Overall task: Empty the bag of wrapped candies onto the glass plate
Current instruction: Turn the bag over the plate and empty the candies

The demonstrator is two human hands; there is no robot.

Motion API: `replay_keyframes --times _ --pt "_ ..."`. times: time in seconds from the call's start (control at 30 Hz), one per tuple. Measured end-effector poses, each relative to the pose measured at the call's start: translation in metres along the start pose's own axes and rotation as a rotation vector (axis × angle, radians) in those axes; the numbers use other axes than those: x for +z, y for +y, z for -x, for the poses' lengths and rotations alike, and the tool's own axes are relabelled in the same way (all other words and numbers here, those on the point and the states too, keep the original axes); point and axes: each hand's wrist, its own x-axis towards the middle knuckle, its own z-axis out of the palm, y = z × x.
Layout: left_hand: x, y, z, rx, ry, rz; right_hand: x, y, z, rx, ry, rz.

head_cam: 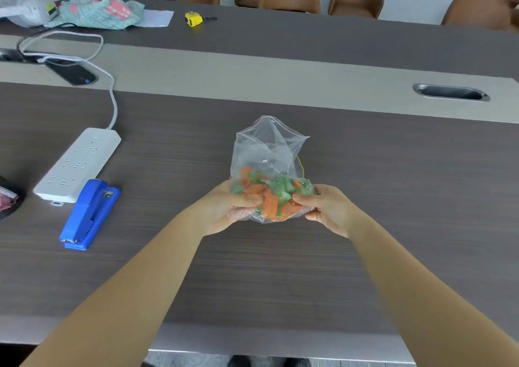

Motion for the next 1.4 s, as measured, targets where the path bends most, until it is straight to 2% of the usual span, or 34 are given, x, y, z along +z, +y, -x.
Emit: replay_keyframes --times 0.1,0.2,0.33,0.6,0.73,0.83,1.13,1.27,1.4 --pt "-0.003 0.002 -0.001 0.026 0.017 -0.055 -0.001 -0.002 0.003 -0.028 0.113 0.003" --pt "-0.002 0.005 0.000 0.032 0.078 -0.080 -0.002 -0.004 0.006 -0.058 0.157 -0.007" --pt "0.000 0.008 0.000 0.044 0.051 -0.107 -0.003 -0.008 0.008 -0.084 0.123 -0.113" --pt "-0.001 0.015 0.002 0.095 0.052 -0.142 0.000 -0.016 0.012 -0.114 0.038 -0.172" --pt "-0.001 0.021 0.004 0.083 0.037 -0.118 0.000 -0.022 0.013 -0.126 0.201 0.011" --pt "-0.001 0.027 0.006 0.072 0.111 -0.165 -0.001 -0.025 0.012 -0.138 0.282 0.054" --pt "0.001 0.032 0.005 0.172 0.380 -0.259 0.001 -0.038 0.015 -0.185 0.071 -0.106" --pt "0.003 0.040 0.005 0.185 0.434 -0.236 0.001 -0.046 0.013 -0.197 0.263 0.100" --pt "0.006 0.046 0.002 0.214 0.468 -0.241 0.002 -0.051 0.010 -0.227 0.375 0.147"
